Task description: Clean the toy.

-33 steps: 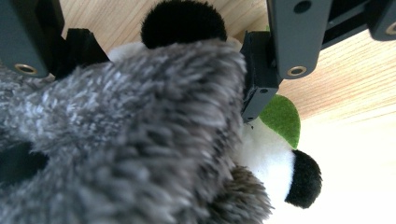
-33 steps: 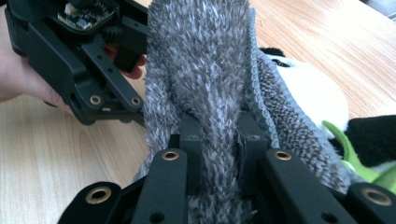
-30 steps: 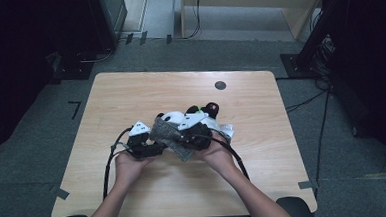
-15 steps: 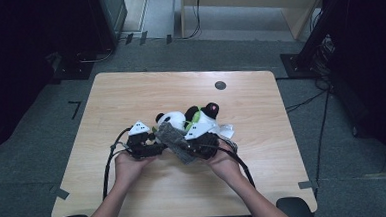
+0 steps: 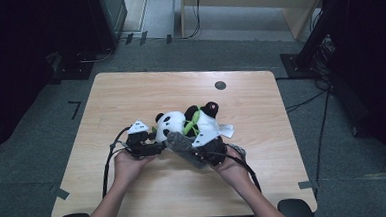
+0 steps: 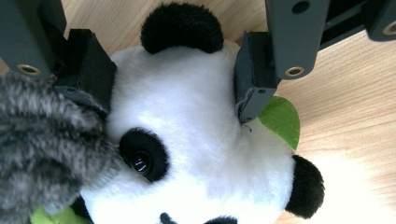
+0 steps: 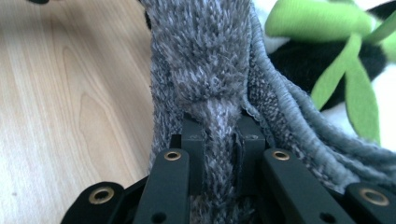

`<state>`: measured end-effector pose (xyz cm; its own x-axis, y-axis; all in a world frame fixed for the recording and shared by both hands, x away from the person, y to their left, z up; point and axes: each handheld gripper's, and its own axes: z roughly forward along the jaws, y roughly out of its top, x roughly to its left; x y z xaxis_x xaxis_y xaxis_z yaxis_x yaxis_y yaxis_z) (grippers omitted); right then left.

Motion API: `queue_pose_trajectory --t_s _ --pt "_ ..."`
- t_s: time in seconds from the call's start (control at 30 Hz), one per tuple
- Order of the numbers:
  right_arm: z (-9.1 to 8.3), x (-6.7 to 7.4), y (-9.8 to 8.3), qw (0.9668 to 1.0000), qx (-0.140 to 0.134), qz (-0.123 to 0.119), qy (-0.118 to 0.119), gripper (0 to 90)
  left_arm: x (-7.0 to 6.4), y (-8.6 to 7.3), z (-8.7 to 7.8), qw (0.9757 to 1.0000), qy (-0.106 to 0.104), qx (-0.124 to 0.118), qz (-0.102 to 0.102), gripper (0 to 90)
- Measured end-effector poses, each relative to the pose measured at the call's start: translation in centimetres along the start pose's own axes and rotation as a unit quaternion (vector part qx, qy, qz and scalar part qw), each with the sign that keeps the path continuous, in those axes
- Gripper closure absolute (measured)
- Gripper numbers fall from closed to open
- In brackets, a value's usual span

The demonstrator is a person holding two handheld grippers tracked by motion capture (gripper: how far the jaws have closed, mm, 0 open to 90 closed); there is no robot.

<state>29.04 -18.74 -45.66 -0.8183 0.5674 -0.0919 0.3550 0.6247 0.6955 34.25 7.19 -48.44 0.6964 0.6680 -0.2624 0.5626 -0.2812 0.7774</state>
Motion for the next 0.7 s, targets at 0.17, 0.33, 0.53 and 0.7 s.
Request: queue_pose_trajectory --t_s 0.17,0.33,0.53,0.7 --pt "-0.5 0.0 -0.9 1.0 0.007 -0.004 0.002 79.2 -0.2 0.1 -0.1 0.9999 0.004 0.004 0.011 37.2" --pt "-1.2 -0.3 -1.7 0.9999 0.009 0.006 0.002 79.2 -0.1 0.2 -0.1 0.9999 0.004 0.008 0.009 37.8" --pt "-2.1 -1.6 -2.9 0.9991 0.014 0.039 0.01 79.2 -0.3 0.5 0.1 0.9998 0.011 0.015 0.011 41.9" --pt "-3.1 -2.5 -3.7 0.9984 0.016 0.053 0.013 79.2 -0.2 0.5 0.1 0.9998 0.008 0.017 0.011 44.5"
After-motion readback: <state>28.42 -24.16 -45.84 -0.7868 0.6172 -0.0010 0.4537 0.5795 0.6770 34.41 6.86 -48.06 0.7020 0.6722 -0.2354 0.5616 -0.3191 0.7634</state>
